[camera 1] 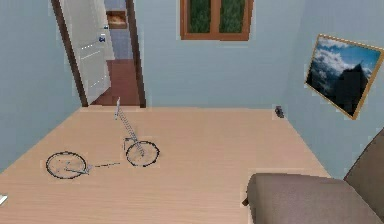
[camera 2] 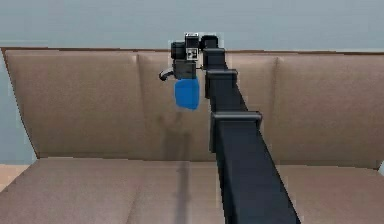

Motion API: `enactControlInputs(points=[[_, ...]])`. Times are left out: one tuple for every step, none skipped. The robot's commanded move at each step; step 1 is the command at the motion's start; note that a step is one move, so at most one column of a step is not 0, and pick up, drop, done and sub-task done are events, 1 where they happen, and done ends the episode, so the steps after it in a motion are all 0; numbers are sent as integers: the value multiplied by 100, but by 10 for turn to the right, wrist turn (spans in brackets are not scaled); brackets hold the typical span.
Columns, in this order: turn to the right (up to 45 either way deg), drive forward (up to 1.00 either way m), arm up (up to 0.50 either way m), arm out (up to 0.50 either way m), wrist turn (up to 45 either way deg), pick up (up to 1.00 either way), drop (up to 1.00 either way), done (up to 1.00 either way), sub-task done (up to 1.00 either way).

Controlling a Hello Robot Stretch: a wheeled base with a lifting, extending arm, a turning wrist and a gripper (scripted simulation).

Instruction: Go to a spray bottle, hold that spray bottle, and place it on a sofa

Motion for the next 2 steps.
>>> enactControlInputs(points=[[0,0,-40,0,0,0,0,0,0],[0,0,-32,0,0,0,0,0,0]])
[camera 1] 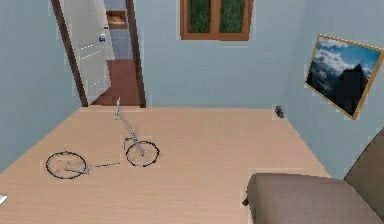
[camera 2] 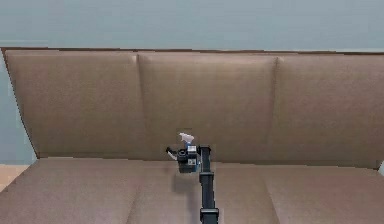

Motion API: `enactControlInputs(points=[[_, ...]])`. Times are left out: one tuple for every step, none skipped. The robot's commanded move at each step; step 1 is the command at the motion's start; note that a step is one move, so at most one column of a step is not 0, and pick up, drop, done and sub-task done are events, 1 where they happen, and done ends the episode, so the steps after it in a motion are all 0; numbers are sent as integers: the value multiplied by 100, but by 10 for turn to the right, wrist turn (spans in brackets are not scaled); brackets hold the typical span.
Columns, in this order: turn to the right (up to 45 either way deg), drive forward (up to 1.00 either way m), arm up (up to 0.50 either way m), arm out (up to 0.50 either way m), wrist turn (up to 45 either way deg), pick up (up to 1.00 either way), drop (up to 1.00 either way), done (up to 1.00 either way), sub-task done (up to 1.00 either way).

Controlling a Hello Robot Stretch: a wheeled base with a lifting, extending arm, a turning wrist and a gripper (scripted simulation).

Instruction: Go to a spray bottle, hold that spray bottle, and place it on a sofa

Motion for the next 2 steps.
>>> enactControlInputs(points=[[0,0,0,0,0,0,100,0,0],[0,0,10,0,0,0,0,0,0]])
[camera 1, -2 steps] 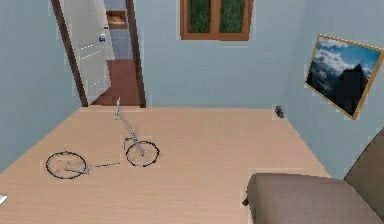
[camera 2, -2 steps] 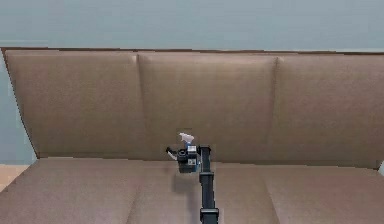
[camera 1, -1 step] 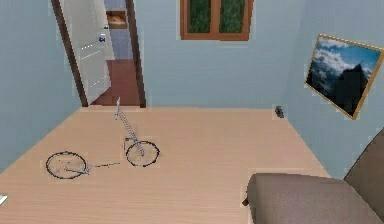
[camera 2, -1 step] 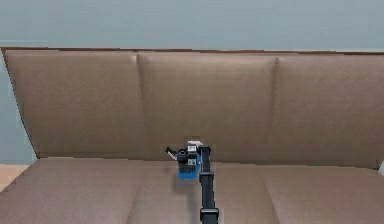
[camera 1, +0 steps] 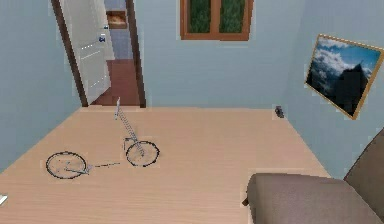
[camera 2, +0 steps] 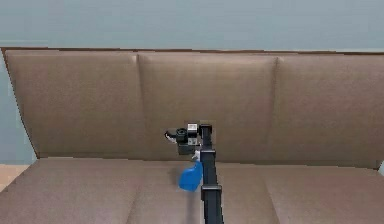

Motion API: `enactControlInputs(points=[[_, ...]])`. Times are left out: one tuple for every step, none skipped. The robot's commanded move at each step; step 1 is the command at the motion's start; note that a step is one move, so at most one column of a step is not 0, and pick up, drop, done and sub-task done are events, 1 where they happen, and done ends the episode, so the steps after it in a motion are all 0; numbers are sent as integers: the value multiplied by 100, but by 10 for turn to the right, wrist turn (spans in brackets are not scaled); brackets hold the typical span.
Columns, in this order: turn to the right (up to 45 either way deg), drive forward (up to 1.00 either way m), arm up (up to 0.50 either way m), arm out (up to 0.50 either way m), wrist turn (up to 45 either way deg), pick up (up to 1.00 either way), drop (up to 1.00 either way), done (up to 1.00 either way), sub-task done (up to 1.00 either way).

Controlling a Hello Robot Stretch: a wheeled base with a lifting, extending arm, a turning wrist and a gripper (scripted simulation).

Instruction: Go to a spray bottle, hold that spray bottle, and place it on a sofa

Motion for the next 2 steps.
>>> enactControlInputs(points=[[0,0,0,-8,0,0,0,0,0],[0,0,0,0,0,0,0,100,0]])
